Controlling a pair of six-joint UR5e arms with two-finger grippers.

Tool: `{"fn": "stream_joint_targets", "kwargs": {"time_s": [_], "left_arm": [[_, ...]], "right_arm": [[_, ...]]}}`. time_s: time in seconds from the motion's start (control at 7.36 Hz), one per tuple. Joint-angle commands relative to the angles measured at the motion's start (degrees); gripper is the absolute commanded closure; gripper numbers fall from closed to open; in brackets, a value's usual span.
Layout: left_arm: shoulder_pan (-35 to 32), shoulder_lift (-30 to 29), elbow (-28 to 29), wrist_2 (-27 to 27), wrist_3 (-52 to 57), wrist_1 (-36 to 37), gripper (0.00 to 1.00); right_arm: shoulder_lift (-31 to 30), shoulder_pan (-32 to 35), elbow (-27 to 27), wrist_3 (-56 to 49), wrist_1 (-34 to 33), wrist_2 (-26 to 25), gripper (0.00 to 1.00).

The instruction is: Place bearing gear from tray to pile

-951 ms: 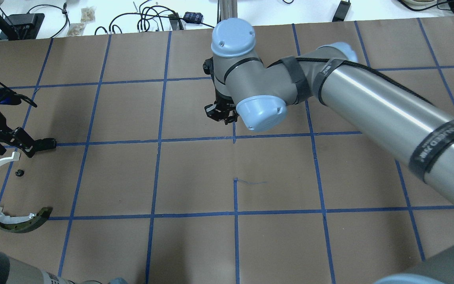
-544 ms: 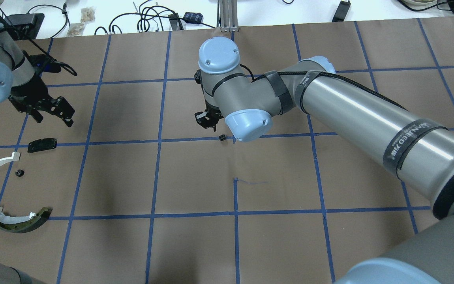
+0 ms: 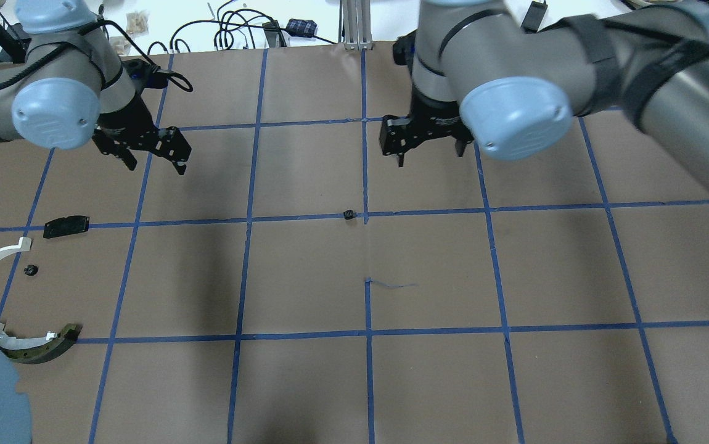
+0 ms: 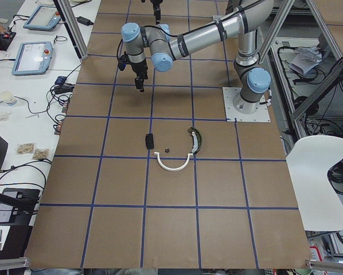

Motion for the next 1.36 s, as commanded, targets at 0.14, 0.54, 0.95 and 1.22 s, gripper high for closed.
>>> {"fn": "stream_joint_targets", "kwargs": {"time_s": [0.14,0.54,0.95,1.22], "left_arm": [[-13.38,-2.7,-0.03,-1.51,-2.3,7.5,0.0],[-23.41,-6.38,-0.99,-2.83,-0.71,13.19,0.0],[-27.03,-10.25,-1.08,-2.83,0.95,13.93,0.02],[-27.83,-12.63,-1.0,-2.83,2.54,17.77,0.02]], "right_arm": [[-12.1,-11.46,1.43,-0.12,8.43,-0.02,0.0],[-12.65,-11.2,2.05,-0.21,6.33,0.41,0.0],[-12.47,-11.2,2.13,-0.21,6.23,0.33,0.0],[-12.82,-11.81,2.92,-0.38,6.58,-0.02,0.0]]}}
